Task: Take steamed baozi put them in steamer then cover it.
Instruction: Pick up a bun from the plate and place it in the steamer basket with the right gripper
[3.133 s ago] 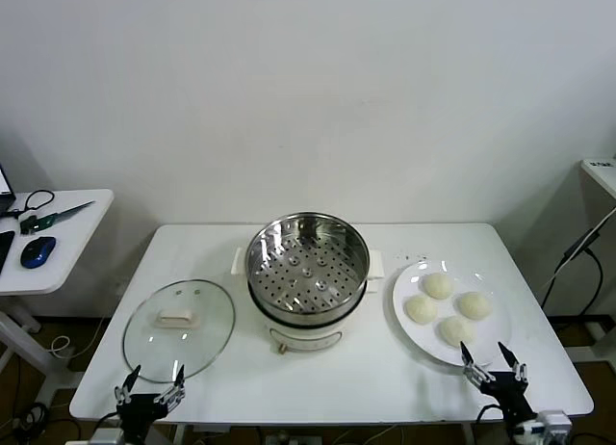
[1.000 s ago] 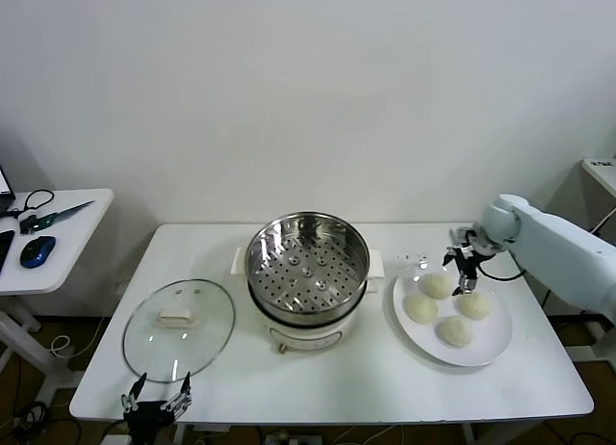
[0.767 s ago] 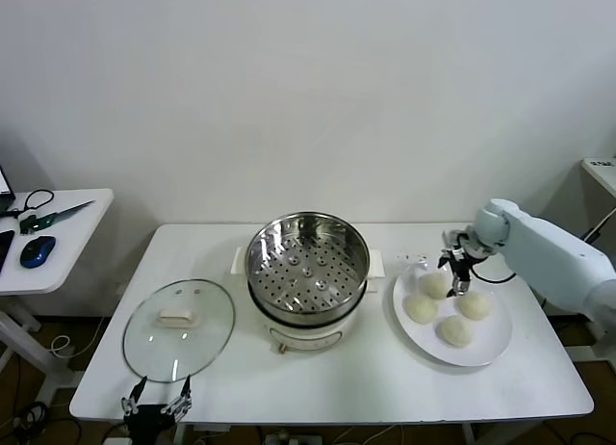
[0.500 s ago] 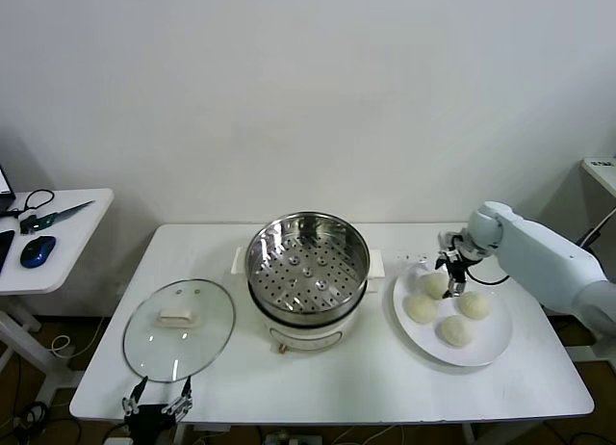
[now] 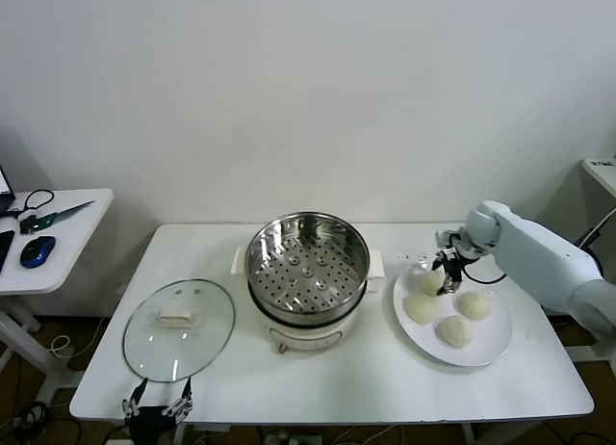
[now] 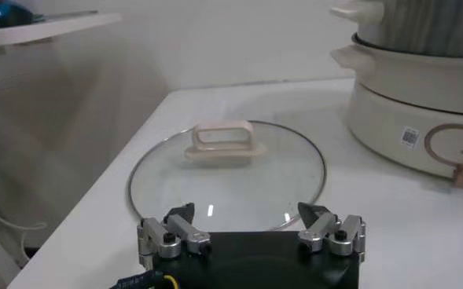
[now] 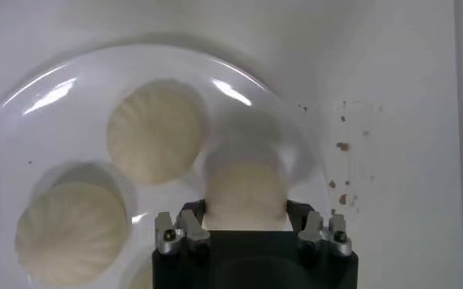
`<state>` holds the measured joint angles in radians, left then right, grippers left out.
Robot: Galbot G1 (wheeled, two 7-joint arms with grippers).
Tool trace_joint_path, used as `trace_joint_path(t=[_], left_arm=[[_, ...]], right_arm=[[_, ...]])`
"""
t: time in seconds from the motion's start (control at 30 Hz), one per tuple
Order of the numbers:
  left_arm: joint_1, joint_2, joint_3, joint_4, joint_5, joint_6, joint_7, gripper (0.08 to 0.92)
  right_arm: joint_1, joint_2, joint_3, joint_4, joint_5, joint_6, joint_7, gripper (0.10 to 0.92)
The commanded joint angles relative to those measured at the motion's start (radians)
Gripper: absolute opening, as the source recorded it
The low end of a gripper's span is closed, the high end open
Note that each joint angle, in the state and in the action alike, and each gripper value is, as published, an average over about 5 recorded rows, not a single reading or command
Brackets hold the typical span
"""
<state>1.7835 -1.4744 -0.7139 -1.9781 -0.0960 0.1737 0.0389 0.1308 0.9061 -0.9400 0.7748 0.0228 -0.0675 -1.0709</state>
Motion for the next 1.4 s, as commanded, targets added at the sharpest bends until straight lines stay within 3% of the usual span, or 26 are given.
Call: trace_joint_path(t=[0.03, 0.2, 0.37, 0.5, 0.6, 0.8, 0.93, 1.1, 1.4], left_arm=[[0.004, -0.002, 0.004, -0.006, 0.005, -0.002, 0.000, 0.823], [0.005, -0.004, 0.007, -0.013, 0.010, -0.002, 0.000, 0.823], [0.008, -0.001, 0.009, -0.019, 0.010, -0.003, 0.000, 0.823], [0.008, 0.003, 0.008, -0.021, 0.009, -0.004, -0.001, 0.823], [0.007, 0.005, 0.009, -0.025, 0.009, -0.005, -0.001, 0.823], [0.005, 0.004, 0.007, -0.043, 0.010, -0.001, -0.001, 0.823], [0.004, 0.005, 0.006, -0.049, 0.010, 0.000, -0.001, 0.823], [0.005, 0.005, 0.005, -0.048, 0.010, 0.000, -0.001, 0.823], [-0.001, 0.003, 0.001, -0.039, 0.006, -0.001, -0.003, 0.823]], right_arm=[[0.247, -0.050, -0.200, 0.136, 0.123, 0.060, -0.020, 0.687], [0.621, -0.018, -0.501, 0.259, 0.241, 0.230, -0.041, 0.687], [0.842, 0.076, -0.605, 0.436, 0.312, 0.429, -0.054, 0.687], [0.883, 0.146, -0.622, 0.612, 0.257, 0.534, -0.012, 0.687], [0.823, 0.197, -0.601, 0.680, 0.135, 0.607, 0.042, 0.687], [0.635, 0.303, -0.509, 0.524, -0.199, 0.708, 0.169, 0.687], [0.521, 0.377, -0.453, 0.372, -0.328, 0.740, 0.231, 0.687], [0.424, 0.447, -0.429, 0.228, -0.389, 0.764, 0.260, 0.687], [0.342, 0.495, -0.400, 0.127, -0.455, 0.778, 0.274, 0.687]])
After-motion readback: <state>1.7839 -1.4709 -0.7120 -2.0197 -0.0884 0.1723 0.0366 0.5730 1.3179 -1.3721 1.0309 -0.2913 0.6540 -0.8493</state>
